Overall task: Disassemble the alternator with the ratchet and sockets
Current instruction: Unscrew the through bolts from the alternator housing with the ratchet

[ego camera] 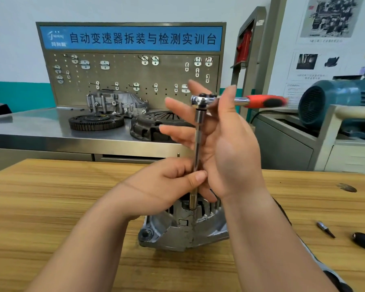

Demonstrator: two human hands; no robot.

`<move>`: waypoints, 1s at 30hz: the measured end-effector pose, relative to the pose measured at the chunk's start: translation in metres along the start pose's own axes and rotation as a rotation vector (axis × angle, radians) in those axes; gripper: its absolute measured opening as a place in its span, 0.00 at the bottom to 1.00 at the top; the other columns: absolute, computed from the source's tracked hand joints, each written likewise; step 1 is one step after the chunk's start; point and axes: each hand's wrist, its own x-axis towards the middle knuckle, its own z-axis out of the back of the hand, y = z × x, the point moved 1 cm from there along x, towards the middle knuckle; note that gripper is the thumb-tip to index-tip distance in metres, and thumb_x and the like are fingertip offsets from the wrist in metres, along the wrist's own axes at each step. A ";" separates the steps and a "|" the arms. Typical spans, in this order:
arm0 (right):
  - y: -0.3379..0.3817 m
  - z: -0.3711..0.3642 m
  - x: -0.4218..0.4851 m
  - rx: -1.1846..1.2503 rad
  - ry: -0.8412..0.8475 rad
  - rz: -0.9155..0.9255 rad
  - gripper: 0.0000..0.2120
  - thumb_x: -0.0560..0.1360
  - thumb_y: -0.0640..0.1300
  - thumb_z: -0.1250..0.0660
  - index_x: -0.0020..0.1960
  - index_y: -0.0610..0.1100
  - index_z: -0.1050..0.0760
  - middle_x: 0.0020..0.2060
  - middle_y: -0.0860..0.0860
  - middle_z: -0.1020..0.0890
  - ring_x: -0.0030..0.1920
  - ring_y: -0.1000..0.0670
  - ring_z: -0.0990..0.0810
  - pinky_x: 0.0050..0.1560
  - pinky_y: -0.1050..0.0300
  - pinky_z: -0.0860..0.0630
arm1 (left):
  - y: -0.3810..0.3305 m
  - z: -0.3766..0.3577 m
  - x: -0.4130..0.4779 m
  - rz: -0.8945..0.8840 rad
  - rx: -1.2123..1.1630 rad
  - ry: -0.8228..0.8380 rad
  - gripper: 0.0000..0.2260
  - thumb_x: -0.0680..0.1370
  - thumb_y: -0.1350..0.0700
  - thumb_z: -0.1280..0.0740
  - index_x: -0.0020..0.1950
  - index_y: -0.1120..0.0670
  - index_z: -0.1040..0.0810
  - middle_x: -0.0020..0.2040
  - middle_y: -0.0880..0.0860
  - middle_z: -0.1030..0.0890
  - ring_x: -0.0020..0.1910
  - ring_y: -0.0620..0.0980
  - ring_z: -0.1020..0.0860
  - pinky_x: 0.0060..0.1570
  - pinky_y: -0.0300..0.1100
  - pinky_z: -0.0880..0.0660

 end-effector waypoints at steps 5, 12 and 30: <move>-0.001 -0.001 0.000 -0.092 -0.059 0.094 0.13 0.77 0.53 0.39 0.60 0.56 0.24 0.56 0.47 0.17 0.49 0.49 0.17 0.47 0.59 0.22 | -0.001 -0.001 0.000 -0.020 0.029 -0.016 0.12 0.76 0.53 0.40 0.40 0.60 0.24 0.36 0.47 0.18 0.40 0.39 0.21 0.46 0.32 0.28; 0.004 -0.002 0.000 -0.069 0.000 0.142 0.14 0.79 0.51 0.43 0.62 0.52 0.26 0.60 0.48 0.19 0.49 0.46 0.15 0.50 0.57 0.21 | 0.004 0.001 0.001 -0.009 0.063 -0.050 0.14 0.76 0.51 0.39 0.45 0.60 0.20 0.42 0.51 0.15 0.48 0.59 0.19 0.55 0.59 0.26; 0.000 0.000 -0.002 -0.118 -0.115 0.015 0.21 0.71 0.58 0.41 0.60 0.51 0.24 0.48 0.46 0.15 0.37 0.49 0.15 0.40 0.59 0.21 | 0.004 0.000 0.001 0.006 -0.022 -0.050 0.16 0.78 0.51 0.41 0.48 0.63 0.24 0.41 0.52 0.16 0.45 0.47 0.19 0.53 0.47 0.23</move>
